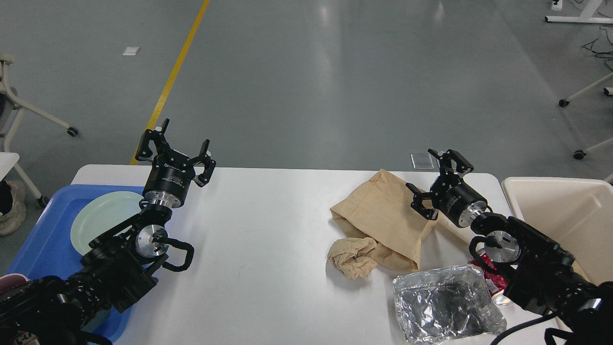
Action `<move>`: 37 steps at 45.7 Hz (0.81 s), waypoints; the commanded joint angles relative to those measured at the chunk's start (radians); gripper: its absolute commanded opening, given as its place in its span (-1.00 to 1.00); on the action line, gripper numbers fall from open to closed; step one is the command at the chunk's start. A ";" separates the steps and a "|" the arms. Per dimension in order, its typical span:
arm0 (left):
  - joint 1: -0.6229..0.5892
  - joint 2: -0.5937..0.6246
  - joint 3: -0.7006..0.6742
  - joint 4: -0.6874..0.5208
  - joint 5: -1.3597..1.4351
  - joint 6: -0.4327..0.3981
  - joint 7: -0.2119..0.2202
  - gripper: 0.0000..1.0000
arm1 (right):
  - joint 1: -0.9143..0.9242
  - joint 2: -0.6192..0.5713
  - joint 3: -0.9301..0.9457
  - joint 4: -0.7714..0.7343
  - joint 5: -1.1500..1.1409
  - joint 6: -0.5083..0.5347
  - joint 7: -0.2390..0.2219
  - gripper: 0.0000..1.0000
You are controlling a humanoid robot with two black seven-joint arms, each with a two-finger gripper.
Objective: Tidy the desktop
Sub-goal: 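Lift the right gripper up and away from the paper bag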
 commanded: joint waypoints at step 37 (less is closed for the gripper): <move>0.000 0.000 0.000 0.000 0.000 0.000 0.000 0.93 | 0.015 -0.080 0.118 -0.006 0.090 -0.006 -0.011 1.00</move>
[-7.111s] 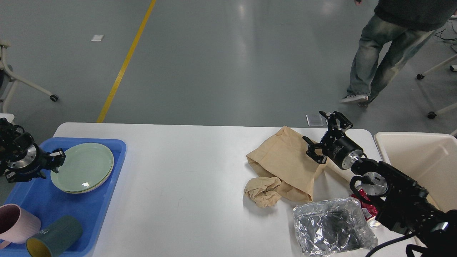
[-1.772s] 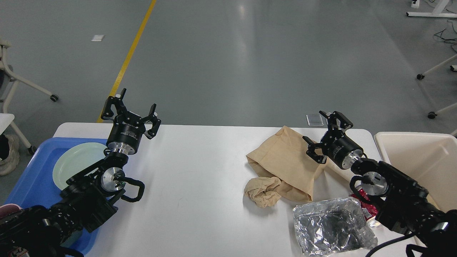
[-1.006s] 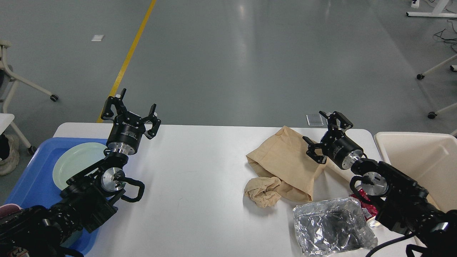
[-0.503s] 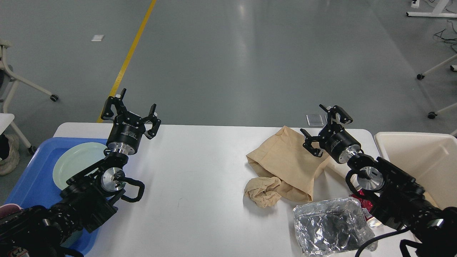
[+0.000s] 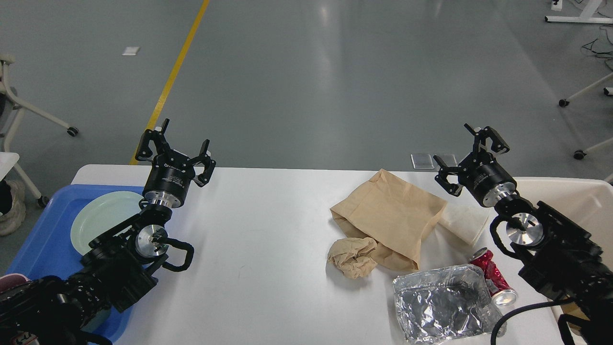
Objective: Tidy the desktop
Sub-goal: 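Lift the right gripper up and away from the paper bag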
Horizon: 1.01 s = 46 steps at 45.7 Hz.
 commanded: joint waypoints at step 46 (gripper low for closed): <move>0.000 0.000 0.000 0.000 0.000 0.000 0.000 0.93 | -0.005 -0.006 0.008 -0.001 0.000 -0.001 0.000 1.00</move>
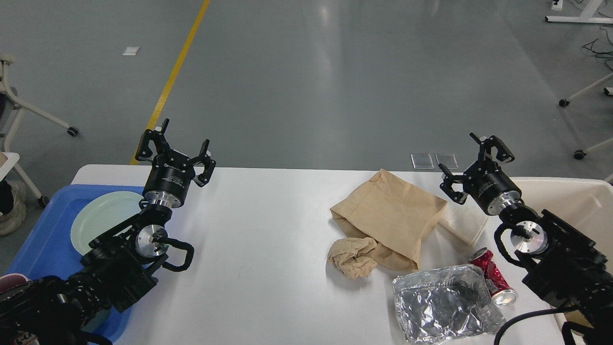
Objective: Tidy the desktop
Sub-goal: 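Lift the right gripper up and away from the paper bag, then bring the open right gripper down to the brown paper bag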
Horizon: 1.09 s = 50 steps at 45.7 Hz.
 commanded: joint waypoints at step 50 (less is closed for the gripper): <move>0.000 0.000 -0.001 0.000 0.000 0.000 0.000 0.93 | 0.568 -0.447 -0.793 0.033 -0.012 0.018 0.000 1.00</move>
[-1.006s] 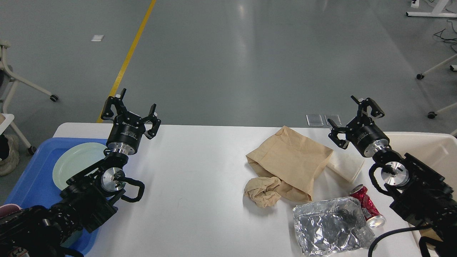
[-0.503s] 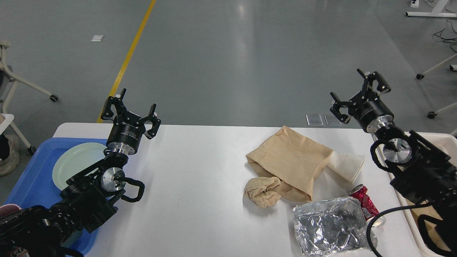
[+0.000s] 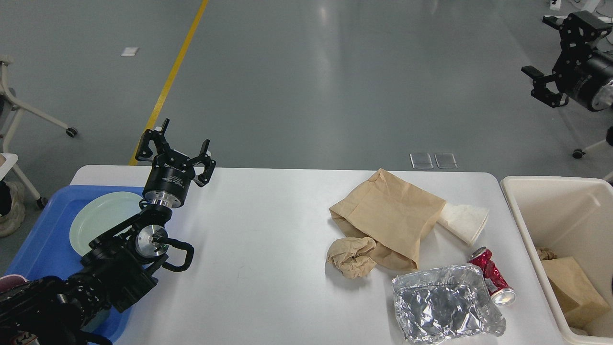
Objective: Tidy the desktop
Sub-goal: 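Bring the open right gripper down to the brown paper bag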
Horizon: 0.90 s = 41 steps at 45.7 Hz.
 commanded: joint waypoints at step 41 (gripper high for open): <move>0.000 0.000 0.000 0.000 0.000 0.000 0.000 0.94 | 0.729 0.017 -1.351 0.456 -0.171 0.233 0.003 1.00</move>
